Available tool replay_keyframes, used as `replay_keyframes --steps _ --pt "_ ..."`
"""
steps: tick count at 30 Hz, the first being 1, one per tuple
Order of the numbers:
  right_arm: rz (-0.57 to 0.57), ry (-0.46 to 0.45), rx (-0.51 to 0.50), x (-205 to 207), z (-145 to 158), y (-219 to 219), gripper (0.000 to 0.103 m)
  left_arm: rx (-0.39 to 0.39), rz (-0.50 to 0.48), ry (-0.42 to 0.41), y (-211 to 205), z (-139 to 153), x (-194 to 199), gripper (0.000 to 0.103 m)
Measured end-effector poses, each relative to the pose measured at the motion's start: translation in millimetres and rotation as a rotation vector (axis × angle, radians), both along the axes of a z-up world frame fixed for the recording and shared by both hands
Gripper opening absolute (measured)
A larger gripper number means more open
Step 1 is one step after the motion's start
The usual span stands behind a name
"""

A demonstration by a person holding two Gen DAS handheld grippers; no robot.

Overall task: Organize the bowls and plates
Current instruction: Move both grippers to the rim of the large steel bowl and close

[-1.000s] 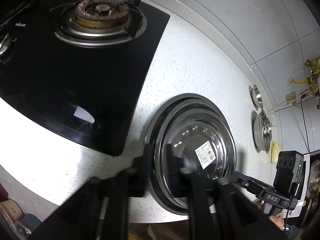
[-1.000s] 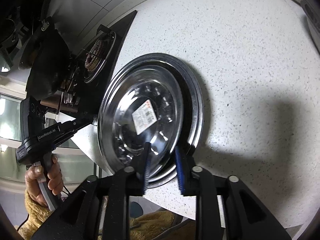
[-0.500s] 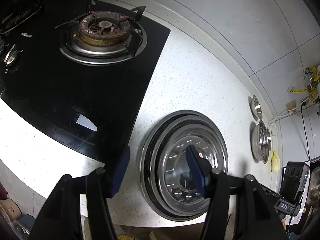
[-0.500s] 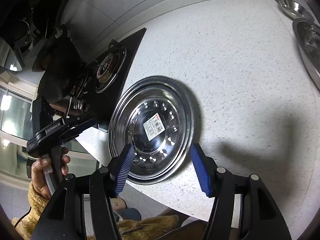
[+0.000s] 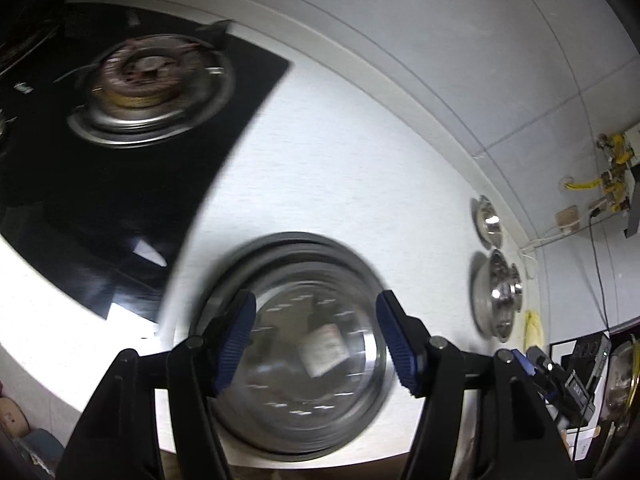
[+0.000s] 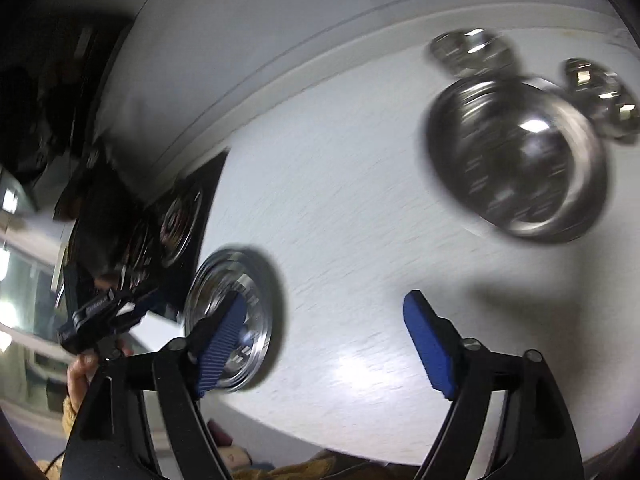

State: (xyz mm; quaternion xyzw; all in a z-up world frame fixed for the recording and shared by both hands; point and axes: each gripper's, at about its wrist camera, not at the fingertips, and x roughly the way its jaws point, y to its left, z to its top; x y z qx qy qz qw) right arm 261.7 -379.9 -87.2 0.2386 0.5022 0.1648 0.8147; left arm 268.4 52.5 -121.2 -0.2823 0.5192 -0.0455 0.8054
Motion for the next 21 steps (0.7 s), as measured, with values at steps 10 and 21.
replay_keyframes --steps 10,21 --pt "-0.189 0.100 -0.027 36.4 -32.7 -125.2 0.084 -0.053 -0.248 0.036 -176.6 -5.4 76.6 0.061" --pt "-0.156 0.154 -0.080 96.5 -66.8 -160.9 0.083 0.062 -0.345 0.112 -308.3 -55.0 174.0 0.061"
